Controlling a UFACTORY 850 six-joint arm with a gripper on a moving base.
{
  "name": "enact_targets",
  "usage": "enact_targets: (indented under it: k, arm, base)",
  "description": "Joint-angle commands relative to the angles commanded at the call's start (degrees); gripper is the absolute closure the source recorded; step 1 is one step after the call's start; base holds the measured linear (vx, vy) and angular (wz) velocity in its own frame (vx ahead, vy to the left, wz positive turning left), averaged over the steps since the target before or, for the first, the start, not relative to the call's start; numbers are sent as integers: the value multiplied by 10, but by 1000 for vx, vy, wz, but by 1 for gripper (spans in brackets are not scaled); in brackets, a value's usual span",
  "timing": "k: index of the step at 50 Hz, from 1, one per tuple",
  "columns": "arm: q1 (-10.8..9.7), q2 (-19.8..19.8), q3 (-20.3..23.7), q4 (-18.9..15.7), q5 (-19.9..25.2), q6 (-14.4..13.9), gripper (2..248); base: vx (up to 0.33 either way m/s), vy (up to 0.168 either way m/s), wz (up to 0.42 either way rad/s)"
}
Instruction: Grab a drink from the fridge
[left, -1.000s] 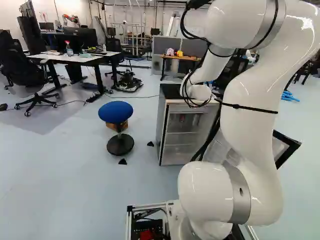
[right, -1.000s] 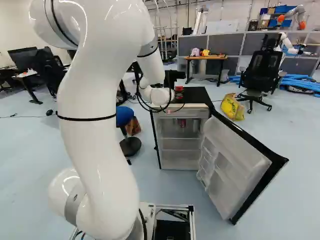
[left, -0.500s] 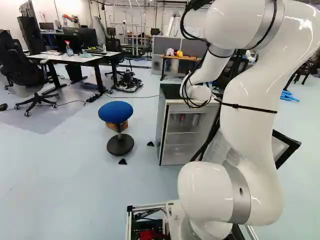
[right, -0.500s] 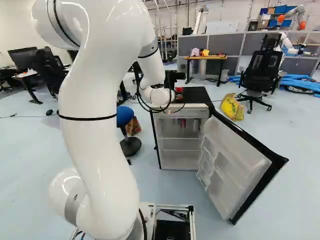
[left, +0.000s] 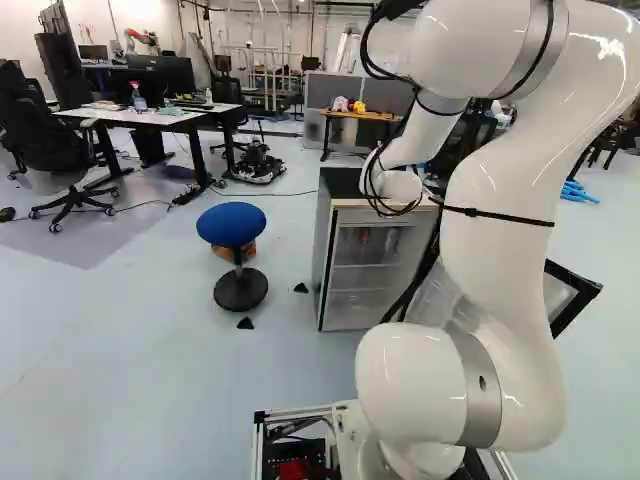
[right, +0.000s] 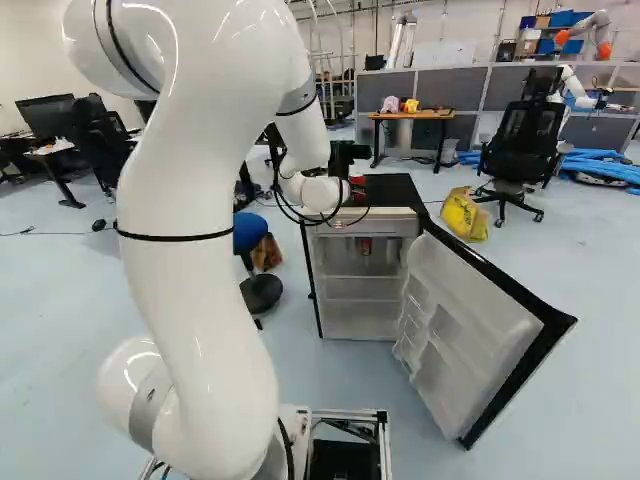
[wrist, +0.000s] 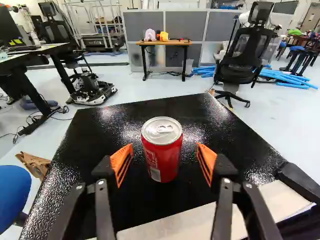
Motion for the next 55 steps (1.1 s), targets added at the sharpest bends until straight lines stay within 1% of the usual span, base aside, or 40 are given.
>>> enact_targets:
  k: [1,2,6,7,12,13,32,55]
  arm:
    - [0,1,1,0,0,0,79]
    - [0,2,2,0,0,0,44]
    - [-1,8,10,0,0,0,44]
    - [-2,10,13,0,0,0,7]
    - [-4,22,27,0,0,0,7]
    - [-4,24,30,0,0,0,3]
    - [-13,72,87,0,0,0,3]
    - [-34,154,151,1,0,0,3]
  base:
    - [0,0,0]
    - [0,0,0]
    - [0,0,0]
    - [0,0,0]
    - [0,0,0]
    - [0,0,0]
    - [0,0,0]
    - [0,0,0]
